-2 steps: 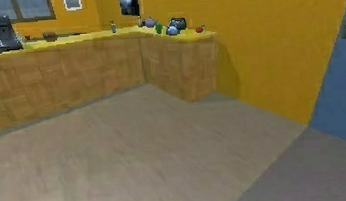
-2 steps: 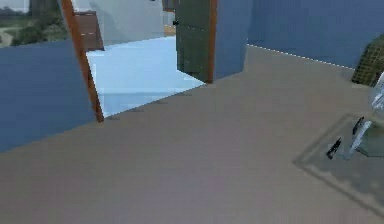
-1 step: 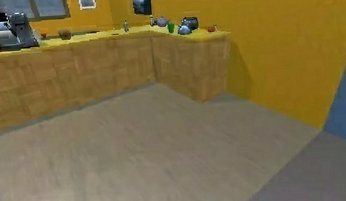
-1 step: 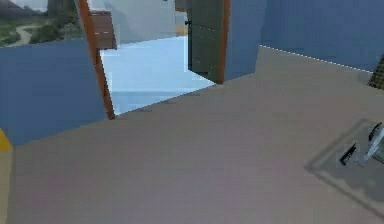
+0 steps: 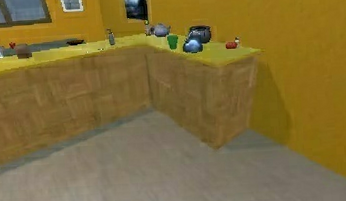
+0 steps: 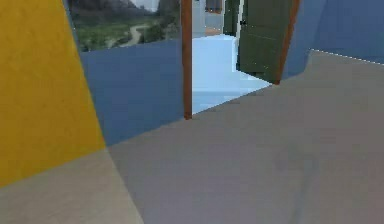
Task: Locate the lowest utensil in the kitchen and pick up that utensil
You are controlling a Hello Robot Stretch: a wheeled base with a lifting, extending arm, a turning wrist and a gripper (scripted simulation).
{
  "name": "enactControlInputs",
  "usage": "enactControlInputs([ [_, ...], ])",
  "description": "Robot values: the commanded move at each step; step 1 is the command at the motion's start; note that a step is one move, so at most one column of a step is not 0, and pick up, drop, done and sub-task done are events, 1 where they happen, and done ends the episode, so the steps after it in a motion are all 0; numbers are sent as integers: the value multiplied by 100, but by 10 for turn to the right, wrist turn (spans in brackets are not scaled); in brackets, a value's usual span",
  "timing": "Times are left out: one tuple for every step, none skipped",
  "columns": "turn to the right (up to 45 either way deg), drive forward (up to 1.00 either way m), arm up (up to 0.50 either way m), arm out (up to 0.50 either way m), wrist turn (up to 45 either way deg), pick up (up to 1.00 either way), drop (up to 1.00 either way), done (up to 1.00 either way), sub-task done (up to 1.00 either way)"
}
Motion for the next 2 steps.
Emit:
enactControlInputs([
  [0, 100, 0, 0, 0, 0, 0, 0, 0],
  [-90, 0, 0, 0, 0, 0, 0, 0, 0],
])
